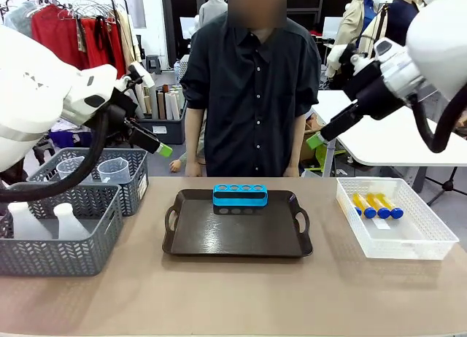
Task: Prepare the laboratory tools.
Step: Pick up one Large Measuring Cup and place it on the Handle tray.
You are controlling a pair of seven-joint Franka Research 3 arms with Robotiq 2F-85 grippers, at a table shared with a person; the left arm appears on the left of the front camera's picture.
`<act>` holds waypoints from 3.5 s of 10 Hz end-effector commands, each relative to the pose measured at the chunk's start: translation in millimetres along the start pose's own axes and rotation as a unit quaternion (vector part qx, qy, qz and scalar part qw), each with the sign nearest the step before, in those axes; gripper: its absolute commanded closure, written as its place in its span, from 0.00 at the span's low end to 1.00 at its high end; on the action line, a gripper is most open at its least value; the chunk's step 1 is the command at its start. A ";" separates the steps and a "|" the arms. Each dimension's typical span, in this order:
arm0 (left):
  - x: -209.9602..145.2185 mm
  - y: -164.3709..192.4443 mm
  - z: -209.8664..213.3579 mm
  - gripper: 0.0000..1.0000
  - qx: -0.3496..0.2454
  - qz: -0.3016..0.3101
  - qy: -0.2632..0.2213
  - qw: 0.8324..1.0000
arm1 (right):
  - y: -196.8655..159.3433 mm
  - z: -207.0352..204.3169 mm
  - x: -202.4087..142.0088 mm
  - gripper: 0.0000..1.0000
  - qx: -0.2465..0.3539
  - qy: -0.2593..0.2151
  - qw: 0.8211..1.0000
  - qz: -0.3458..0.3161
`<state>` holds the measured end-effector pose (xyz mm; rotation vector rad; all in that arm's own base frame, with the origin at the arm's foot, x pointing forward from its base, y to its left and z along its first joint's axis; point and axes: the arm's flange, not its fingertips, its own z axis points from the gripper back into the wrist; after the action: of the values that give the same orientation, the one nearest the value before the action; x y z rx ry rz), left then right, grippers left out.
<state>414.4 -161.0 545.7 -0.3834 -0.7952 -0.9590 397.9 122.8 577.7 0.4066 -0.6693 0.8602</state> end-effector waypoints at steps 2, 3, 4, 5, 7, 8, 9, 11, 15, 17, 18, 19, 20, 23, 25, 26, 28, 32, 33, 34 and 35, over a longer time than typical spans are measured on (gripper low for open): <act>11.5 -1.4 4.0 0.00 -0.016 -0.001 -0.017 1.000 | -8.9 8.7 -8.9 0.00 -0.009 -0.039 0.999 0.021; 13.8 -3.0 7.5 0.00 -0.023 0.000 -0.021 1.000 | -10.4 10.2 -9.0 0.00 -0.014 -0.039 0.999 0.019; 15.7 -4.0 10.5 0.00 -0.031 0.004 -0.023 0.999 | -12.8 11.5 -10.4 0.00 -0.025 -0.035 0.999 0.018; 17.5 -7.2 11.8 0.00 -0.047 0.010 -0.018 0.999 | -16.6 12.2 -12.8 0.00 -0.036 -0.025 0.999 0.023; 19.9 -9.6 11.8 0.00 -0.050 0.015 -0.007 0.999 | -19.3 10.7 -16.7 0.00 -0.048 -0.015 0.998 0.025; 20.6 -10.6 11.5 0.00 -0.054 0.015 -0.004 0.998 | -18.7 10.4 -16.8 0.00 -0.052 -0.010 0.998 0.027; 19.1 -9.1 9.0 0.00 -0.060 0.015 0.000 0.998 | -16.6 4.5 -15.0 0.00 -0.077 0.003 0.997 0.025; 17.0 -12.0 8.6 0.00 -0.048 0.006 -0.001 0.999 | -18.2 13.2 -13.8 0.00 -0.035 -0.014 0.999 0.009; 17.0 -12.0 8.6 0.00 -0.048 0.006 -0.001 0.999 | -18.2 13.2 -13.8 0.00 -0.035 -0.014 0.999 0.009; 17.0 -12.0 8.6 0.00 -0.048 0.006 -0.001 0.999 | -18.2 13.2 -13.8 0.00 -0.035 -0.014 0.999 0.009; 17.0 -12.0 8.6 0.00 -0.048 0.006 -0.001 0.999 | -18.2 13.2 -13.8 0.00 -0.035 -0.014 0.999 0.009; 17.0 -12.0 8.6 0.00 -0.048 0.006 -0.001 0.999 | -18.2 13.2 -13.8 0.00 -0.035 -0.014 0.999 0.009; 17.0 -12.0 8.6 0.00 -0.048 0.006 -0.001 0.999 | -18.2 13.2 -13.8 0.00 -0.035 -0.014 0.999 0.009; 17.0 -12.0 8.6 0.00 -0.048 0.006 -0.001 0.999 | -18.2 13.2 -13.8 0.00 -0.035 -0.014 0.999 0.009; 17.0 -12.0 8.6 0.00 -0.048 0.006 -0.001 0.999 | -18.2 13.2 -13.8 0.00 -0.035 -0.014 0.999 0.009; 17.5 -12.8 8.2 0.00 -0.046 0.003 0.007 0.999 | -18.2 13.2 -13.8 0.00 -0.035 -0.014 0.999 0.009; 17.5 -12.8 8.2 0.00 -0.046 0.003 0.007 0.999 | -18.2 13.2 -13.8 0.00 -0.035 -0.014 0.999 0.009; 18.1 -13.9 7.7 0.00 -0.047 0.002 0.007 0.999 | -18.2 13.2 -13.8 0.00 -0.035 -0.014 0.999 0.009; 15.5 -10.6 12.5 0.00 -0.044 0.014 0.072 0.996 | -18.2 13.2 -13.8 0.00 -0.035 -0.014 0.999 0.009; 11.9 3.3 18.8 0.00 -0.034 0.043 0.100 0.993 | -18.2 13.2 -13.8 0.00 -0.035 -0.014 0.999 0.009; 4.0 21.9 25.7 0.00 -0.030 0.067 0.134 0.988 | -18.2 13.2 -13.8 0.00 -0.035 -0.014 0.999 0.009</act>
<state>414.7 -146.2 552.1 -0.3664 -0.5772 -0.9260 401.0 97.7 574.8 0.3295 -0.7258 0.8524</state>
